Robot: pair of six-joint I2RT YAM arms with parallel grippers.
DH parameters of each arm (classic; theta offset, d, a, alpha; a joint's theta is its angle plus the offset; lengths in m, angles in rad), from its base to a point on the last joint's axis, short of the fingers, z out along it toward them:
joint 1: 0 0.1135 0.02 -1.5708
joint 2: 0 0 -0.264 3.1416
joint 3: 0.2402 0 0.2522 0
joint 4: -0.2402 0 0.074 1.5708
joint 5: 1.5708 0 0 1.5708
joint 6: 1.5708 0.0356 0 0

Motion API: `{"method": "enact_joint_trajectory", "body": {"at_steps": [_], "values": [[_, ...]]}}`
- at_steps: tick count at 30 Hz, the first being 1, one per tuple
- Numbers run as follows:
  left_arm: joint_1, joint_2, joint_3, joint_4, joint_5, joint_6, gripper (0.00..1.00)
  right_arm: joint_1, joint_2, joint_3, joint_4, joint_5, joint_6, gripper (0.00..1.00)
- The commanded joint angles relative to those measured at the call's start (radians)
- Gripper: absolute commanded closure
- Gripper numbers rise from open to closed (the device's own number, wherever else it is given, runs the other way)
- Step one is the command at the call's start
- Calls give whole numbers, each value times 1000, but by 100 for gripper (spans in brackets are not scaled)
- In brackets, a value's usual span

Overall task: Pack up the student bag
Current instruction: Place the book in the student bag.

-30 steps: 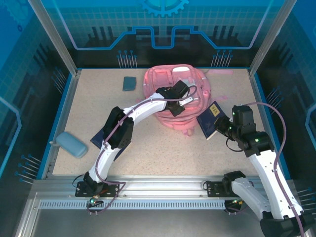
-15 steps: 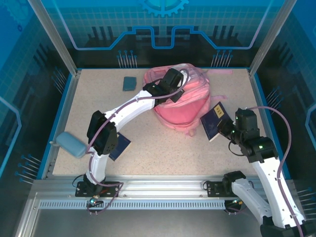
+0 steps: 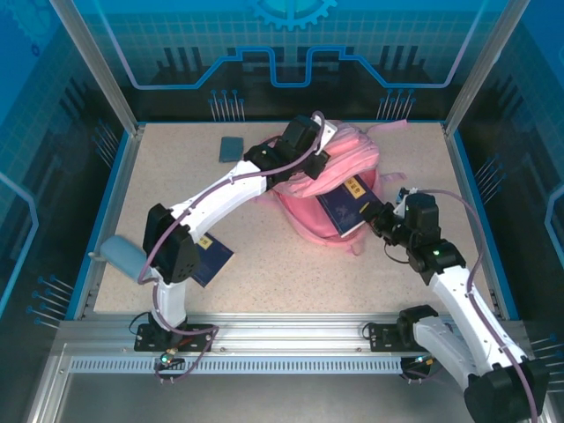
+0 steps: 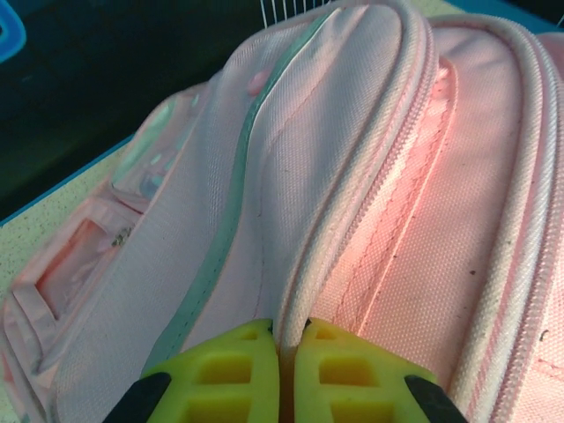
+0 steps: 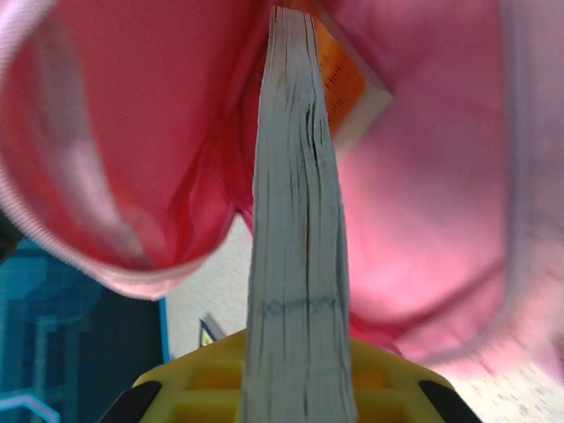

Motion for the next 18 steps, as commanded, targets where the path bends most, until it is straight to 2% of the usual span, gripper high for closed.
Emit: {"method": "enact_joint_trajectory", "body": {"at_steps": [1, 10, 14, 18], "values": [[-15, -94, 14, 97, 48, -43, 100, -14, 41, -33, 277, -10, 81, 96], [-16, -80, 18, 96, 35, -51, 100, 44, 385, 13, 568, 56, 126, 96], [-15, -75, 29, 87, 32, -57, 100, 118, 533, 80, 582, 192, 105, 97], [-15, -76, 28, 84, 31, -62, 100, 138, 674, 101, 696, 246, 145, 97]]}}
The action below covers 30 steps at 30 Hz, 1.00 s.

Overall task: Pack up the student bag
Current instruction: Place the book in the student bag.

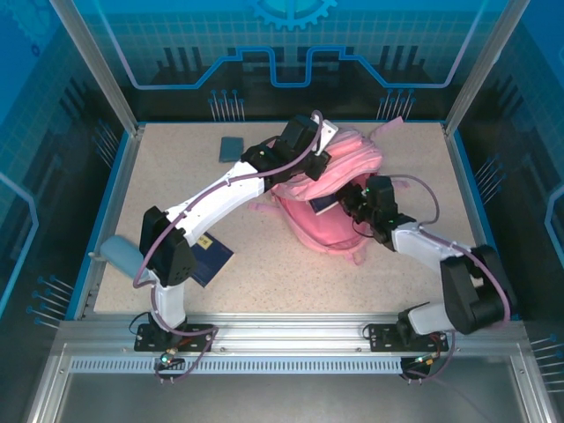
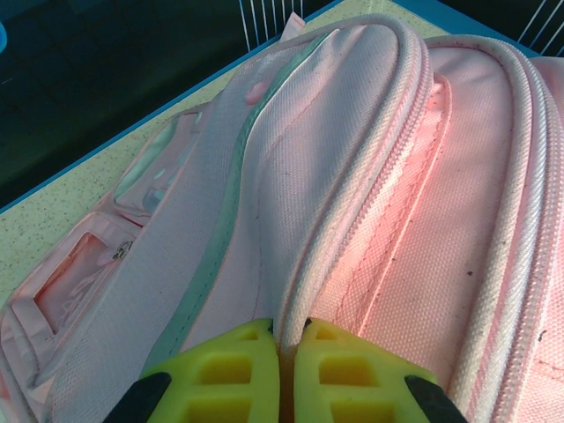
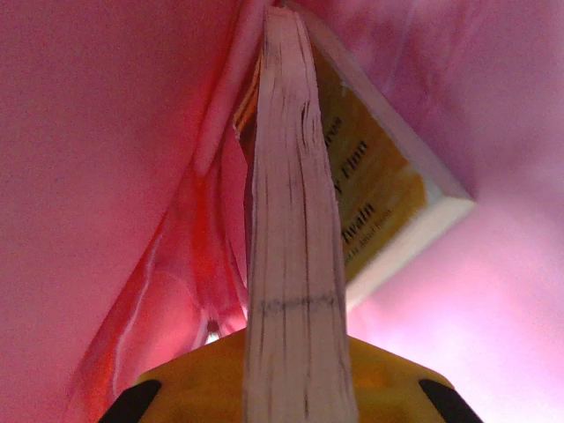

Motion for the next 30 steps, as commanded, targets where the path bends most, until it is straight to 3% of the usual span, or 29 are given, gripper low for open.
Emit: {"method": "enact_joint_trajectory", "body": {"at_steps": [1, 7, 11, 15, 22, 30], "values": [[-4, -59, 32, 98, 5, -36, 100, 15, 78, 52, 146, 108, 33, 97], [-5, -67, 19, 98, 1, -38, 100, 28, 194, 103, 157, 176, 63, 94], [-5, -65, 13, 101, 2, -42, 100, 36, 263, 134, 204, 148, 71, 87], [-3, -64, 9, 96, -3, -42, 100, 49, 257, 128, 218, 143, 42, 63], [12, -65, -11, 102, 1, -49, 100, 38, 80, 21, 81, 113, -3, 34], [36, -47, -45, 118, -2, -57, 100, 32, -264, -149, -266, 133, -30, 30]]}}
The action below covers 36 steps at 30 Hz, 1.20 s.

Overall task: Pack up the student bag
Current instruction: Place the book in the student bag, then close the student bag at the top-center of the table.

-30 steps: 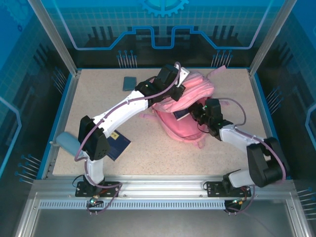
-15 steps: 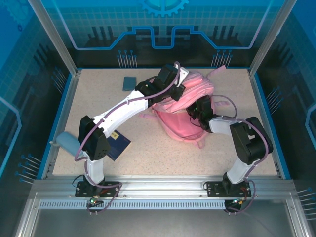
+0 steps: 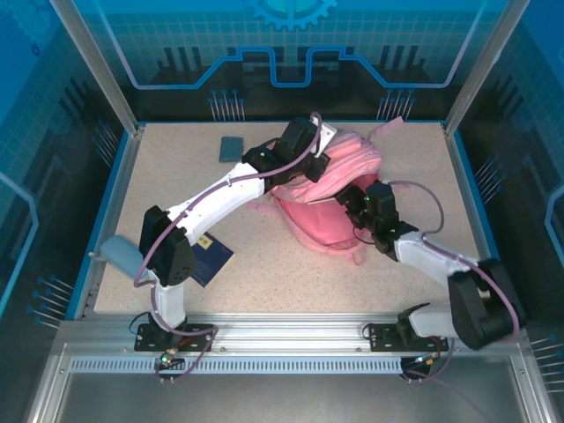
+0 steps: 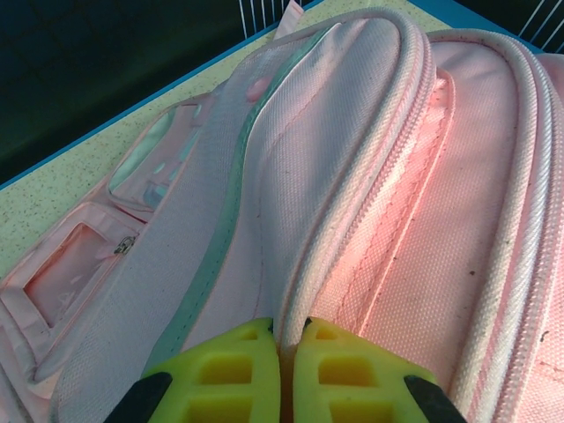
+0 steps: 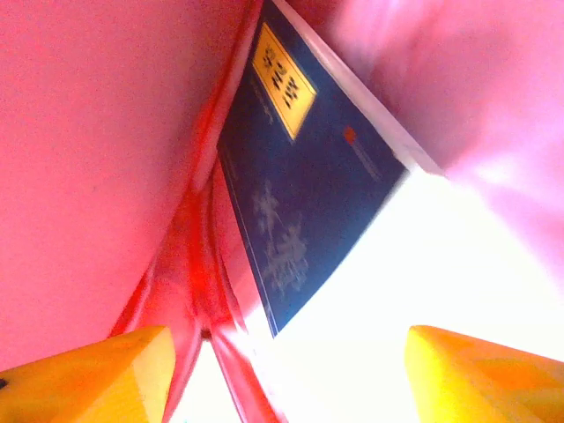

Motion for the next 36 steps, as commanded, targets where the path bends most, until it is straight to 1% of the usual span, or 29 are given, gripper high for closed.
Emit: {"method": "enact_joint_trajectory", "body": {"at_steps": [1, 5, 9, 13, 17, 22, 29, 30, 32, 34, 36], "values": [[29, -46, -18, 101, -16, -36, 100, 2, -128, -58, -245, 35, -38, 29], [47, -46, -50, 105, -15, -56, 100, 5, -302, -77, -487, 120, -77, 28], [62, -43, -89, 104, -8, -71, 100, 3, -445, -54, -694, 222, -115, 26], [73, -17, -126, 80, 37, -84, 100, 2, -526, 3, -812, 290, -156, 24], [73, 46, -126, 23, 111, -121, 97, 3, -546, 61, -847, 318, -190, 23], [75, 97, -145, 23, 115, -139, 93, 5, -526, 107, -842, 301, -211, 22], [82, 199, -79, -25, 113, -131, 91, 16, -500, 111, -820, 257, -202, 22], [84, 197, -79, -27, 116, -138, 89, 18, -500, 111, -818, 253, -200, 22], [87, 180, -63, -58, 134, -185, 80, 20, -497, 117, -810, 238, -213, 22], [94, 130, -61, -83, 173, -247, 66, 24, -487, 135, -806, 222, -235, 21], [99, 62, -91, -73, 201, -296, 51, 30, -467, 159, -801, 205, -261, 21]]}}
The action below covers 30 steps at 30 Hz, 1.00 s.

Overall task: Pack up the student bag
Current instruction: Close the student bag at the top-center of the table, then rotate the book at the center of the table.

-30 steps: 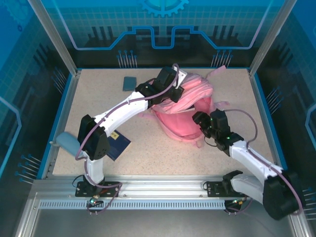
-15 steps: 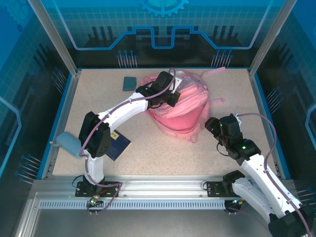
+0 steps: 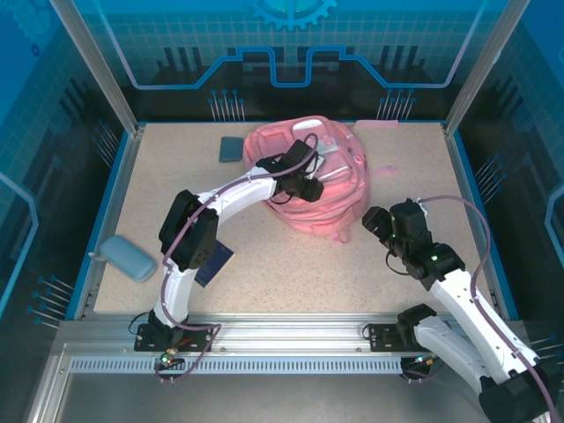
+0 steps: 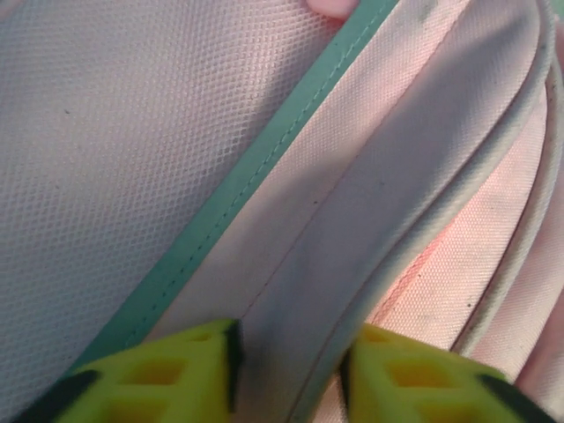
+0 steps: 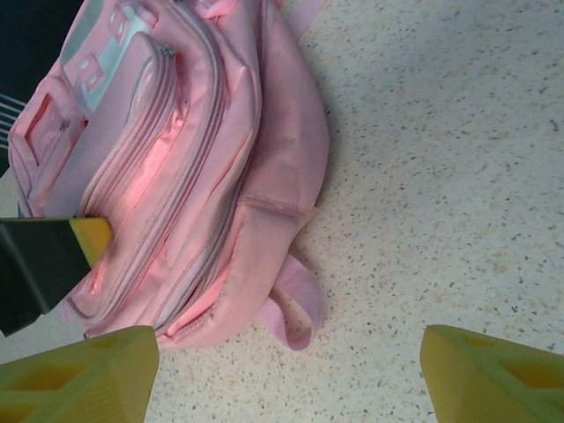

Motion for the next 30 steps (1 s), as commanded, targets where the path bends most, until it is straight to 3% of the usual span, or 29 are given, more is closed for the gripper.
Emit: {"method": "enact_joint_trajectory", "body": {"at_steps": [1, 3, 7, 12, 20, 26, 30], "values": [[36, -149, -9, -30, 51, -131, 45, 26, 31, 70, 3, -34, -61, 20], [57, -225, -73, -8, 78, -186, 33, 40, 68, 98, 15, -56, -92, 20], [127, -358, -236, 25, 85, -295, 19, 101, 159, 162, 42, -80, -161, 17], [257, -514, -519, 55, 18, -377, 1, 213, 296, 251, 83, -75, -249, 3], [454, -670, -832, 28, -49, -456, 1, 297, 495, 347, 139, -120, -272, 0], [499, -692, -938, -7, -116, -509, 1, 333, 610, 421, 136, -141, -271, 0], [498, -680, -988, 34, -67, -542, 1, 348, 658, 450, 135, -156, -267, 0]]}}
